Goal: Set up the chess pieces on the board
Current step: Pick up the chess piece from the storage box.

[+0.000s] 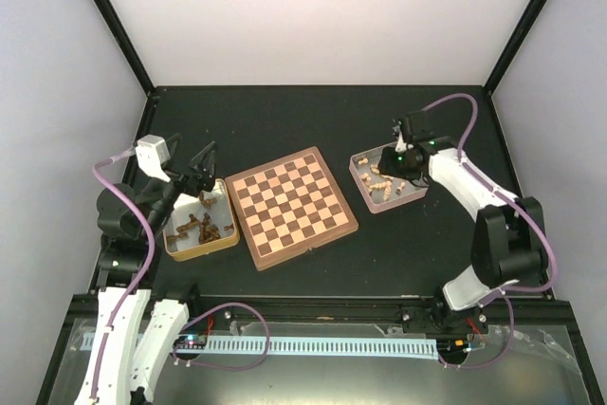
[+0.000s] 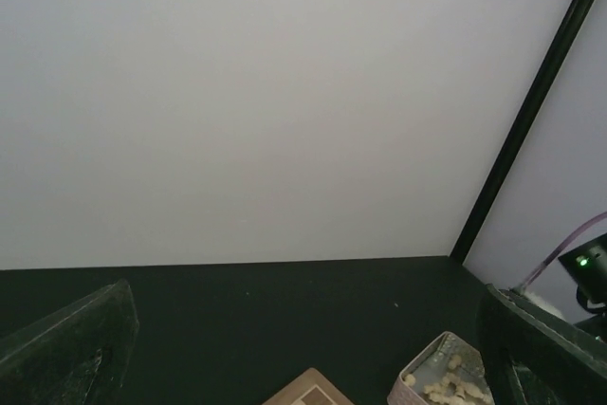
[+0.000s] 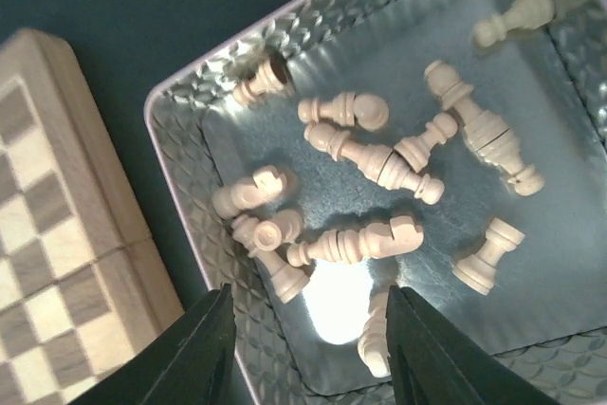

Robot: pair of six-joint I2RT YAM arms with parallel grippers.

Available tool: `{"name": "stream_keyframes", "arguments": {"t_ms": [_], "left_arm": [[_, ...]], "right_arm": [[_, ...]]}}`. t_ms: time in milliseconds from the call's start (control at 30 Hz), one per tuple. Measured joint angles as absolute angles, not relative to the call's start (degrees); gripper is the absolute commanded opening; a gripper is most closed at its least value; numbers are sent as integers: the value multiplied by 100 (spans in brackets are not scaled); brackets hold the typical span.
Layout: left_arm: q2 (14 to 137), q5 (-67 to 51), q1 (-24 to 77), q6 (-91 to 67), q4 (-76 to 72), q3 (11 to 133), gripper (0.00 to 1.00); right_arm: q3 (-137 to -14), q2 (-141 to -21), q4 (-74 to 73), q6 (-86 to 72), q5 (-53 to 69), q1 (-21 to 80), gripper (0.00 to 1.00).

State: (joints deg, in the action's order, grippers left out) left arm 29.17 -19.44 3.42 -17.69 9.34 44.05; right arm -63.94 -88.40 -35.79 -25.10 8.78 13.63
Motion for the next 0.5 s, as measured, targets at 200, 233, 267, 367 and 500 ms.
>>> {"name": "stream_keyframes", "arguments": {"t_ms": [200,233,267,367,500], "left_arm": [[2923,-1835,342,-1761,672,4233,99],[2923,-1820,342,-1758,642,4215,99],[2923,-1813,342,-1761,633,4213,99],[2923,-1793,342,-1758,552,4213,99],[2921,-1776,342,-1756,480,4154,99]], "right_arm": [[-6493,-9362,-3817,-2408,237,1719,44],[-6490,-9400,-3848,-2401,174,1726,44],[-6490,-9435,-3879,-2388,123,1732,43],[-6488,-9509,-3909,-2344,12,1765,40],[-6488,-9644,-3918,-2287,5,1872,33]]}}
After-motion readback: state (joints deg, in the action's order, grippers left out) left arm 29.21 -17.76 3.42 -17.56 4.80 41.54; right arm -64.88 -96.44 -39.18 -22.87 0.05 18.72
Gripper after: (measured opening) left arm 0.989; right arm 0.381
